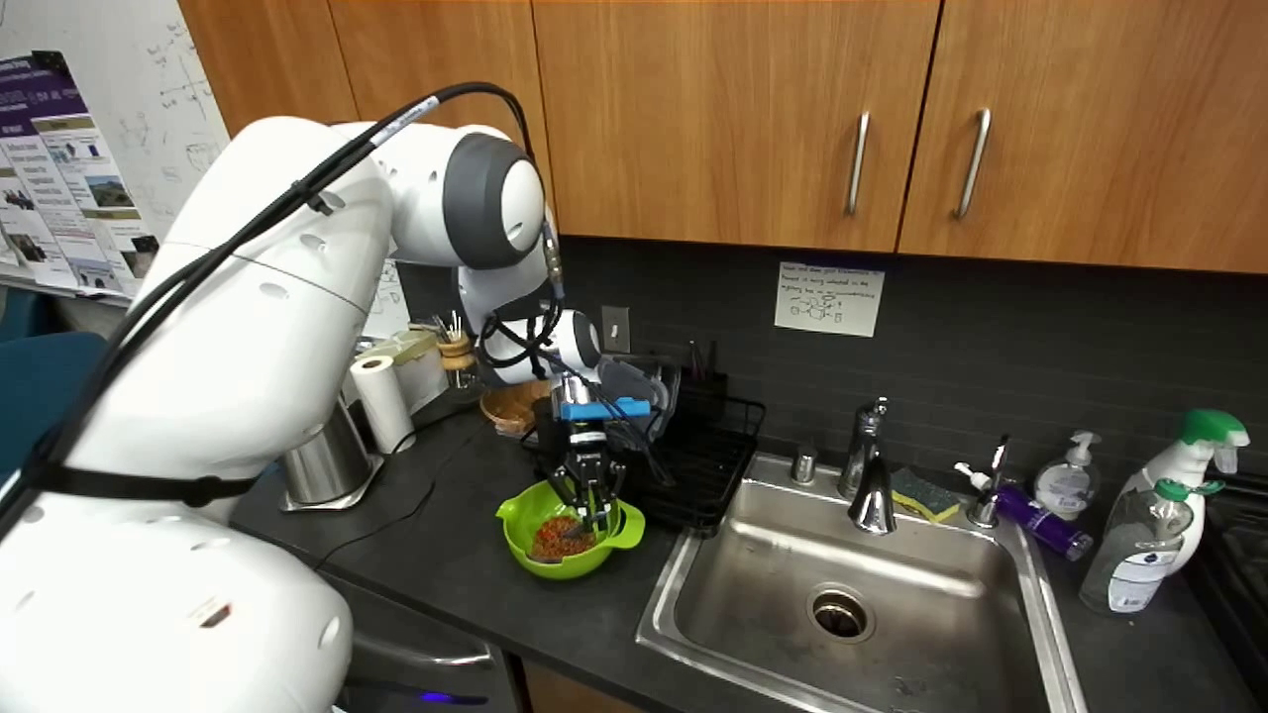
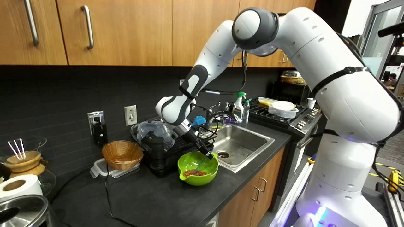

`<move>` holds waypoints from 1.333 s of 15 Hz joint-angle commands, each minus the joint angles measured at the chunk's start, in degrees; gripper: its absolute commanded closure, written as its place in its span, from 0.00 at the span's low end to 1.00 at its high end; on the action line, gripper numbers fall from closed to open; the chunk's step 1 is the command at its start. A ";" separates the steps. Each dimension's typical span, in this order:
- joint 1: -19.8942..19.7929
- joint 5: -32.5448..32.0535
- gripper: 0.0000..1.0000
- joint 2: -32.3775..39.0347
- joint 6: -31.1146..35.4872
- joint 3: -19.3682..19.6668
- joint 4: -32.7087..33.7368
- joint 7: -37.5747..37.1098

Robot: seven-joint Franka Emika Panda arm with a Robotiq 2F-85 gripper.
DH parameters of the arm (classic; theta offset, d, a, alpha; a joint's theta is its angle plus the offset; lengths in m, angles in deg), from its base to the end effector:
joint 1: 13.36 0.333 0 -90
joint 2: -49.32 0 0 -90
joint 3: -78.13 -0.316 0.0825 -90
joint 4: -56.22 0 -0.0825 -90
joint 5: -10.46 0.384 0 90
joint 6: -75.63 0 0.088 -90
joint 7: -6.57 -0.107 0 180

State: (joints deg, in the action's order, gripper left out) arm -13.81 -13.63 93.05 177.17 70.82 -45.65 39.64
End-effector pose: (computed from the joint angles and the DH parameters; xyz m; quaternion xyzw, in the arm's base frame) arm 0.5584 0.0321 0.1003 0.8220 0.4209 -0.3814 0.0423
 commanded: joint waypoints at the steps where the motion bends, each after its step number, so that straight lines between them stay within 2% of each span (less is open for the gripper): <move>1: -0.38 0.90 0.95 -2.54 1.54 0.62 -3.04 0.10; 11: 0.10 0.50 0.95 -4.40 -3.49 2.11 -5.39 -2.25; 20: 0.25 1.08 0.95 -3.75 -5.08 0.61 -6.88 -1.80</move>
State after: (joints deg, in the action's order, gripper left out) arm -13.93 -13.63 90.90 172.20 72.15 -50.83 37.85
